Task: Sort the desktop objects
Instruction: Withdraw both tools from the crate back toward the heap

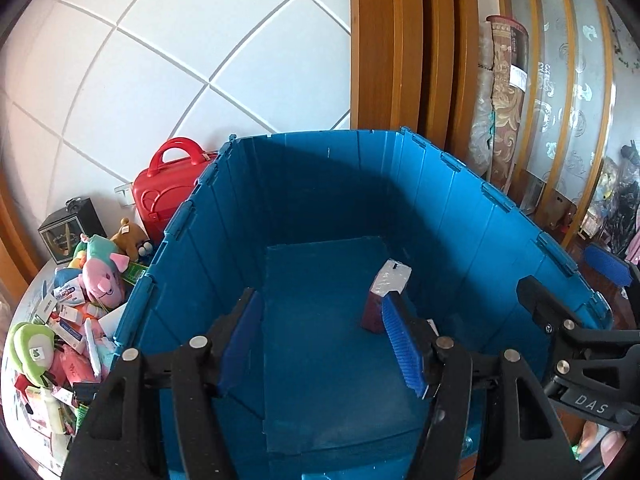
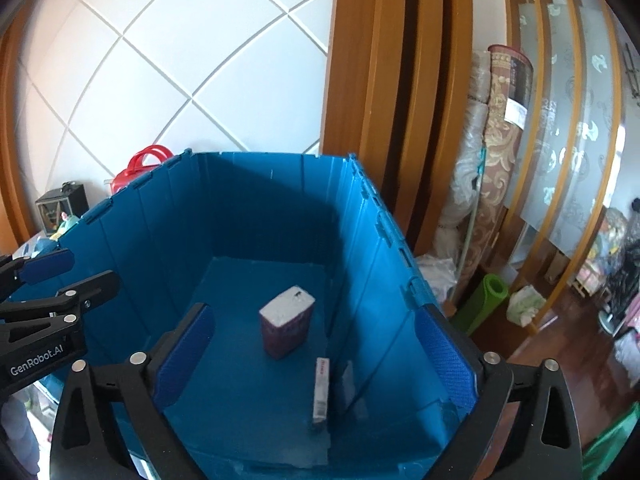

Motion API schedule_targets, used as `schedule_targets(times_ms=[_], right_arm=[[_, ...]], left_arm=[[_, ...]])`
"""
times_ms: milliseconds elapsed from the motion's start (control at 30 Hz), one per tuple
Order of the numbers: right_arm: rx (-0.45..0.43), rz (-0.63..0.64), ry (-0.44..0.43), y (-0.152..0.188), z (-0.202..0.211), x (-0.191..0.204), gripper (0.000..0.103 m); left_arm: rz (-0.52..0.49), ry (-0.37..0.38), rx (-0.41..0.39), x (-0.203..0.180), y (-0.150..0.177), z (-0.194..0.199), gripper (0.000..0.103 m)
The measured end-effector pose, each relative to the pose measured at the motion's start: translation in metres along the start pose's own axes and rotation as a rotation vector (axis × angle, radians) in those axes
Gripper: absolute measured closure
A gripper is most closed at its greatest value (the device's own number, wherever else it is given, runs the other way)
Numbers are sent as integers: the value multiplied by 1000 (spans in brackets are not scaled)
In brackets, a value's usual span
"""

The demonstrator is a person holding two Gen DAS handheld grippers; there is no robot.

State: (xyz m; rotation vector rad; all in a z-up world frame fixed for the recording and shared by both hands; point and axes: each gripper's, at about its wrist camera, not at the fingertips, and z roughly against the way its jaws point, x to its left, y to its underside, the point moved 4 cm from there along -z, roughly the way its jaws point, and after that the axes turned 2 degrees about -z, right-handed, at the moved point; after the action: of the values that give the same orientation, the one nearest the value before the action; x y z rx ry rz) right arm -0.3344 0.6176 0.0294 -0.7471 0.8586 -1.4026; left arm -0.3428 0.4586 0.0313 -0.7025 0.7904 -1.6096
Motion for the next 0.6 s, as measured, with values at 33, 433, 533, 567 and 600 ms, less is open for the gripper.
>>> schedule_targets(times_ms=[33, 433, 533, 567, 600], right_arm=[[-10, 4, 1, -1, 4, 1, 0], [-122, 21, -166, 0, 53, 19, 0], [-155, 34, -230, 0, 63, 33, 0], [-163, 37, -252, 0, 66, 37, 0], [-173, 41, -275, -1, 69, 43, 0]], left_arm=[[6, 9, -10, 1, 0, 5, 41], [94, -52, -143, 33, 16, 65, 41], [117, -104, -164, 45, 26, 81, 41], [129, -126, -171, 51, 30, 88, 41], [143, -149, -175, 57, 35, 93, 41]])
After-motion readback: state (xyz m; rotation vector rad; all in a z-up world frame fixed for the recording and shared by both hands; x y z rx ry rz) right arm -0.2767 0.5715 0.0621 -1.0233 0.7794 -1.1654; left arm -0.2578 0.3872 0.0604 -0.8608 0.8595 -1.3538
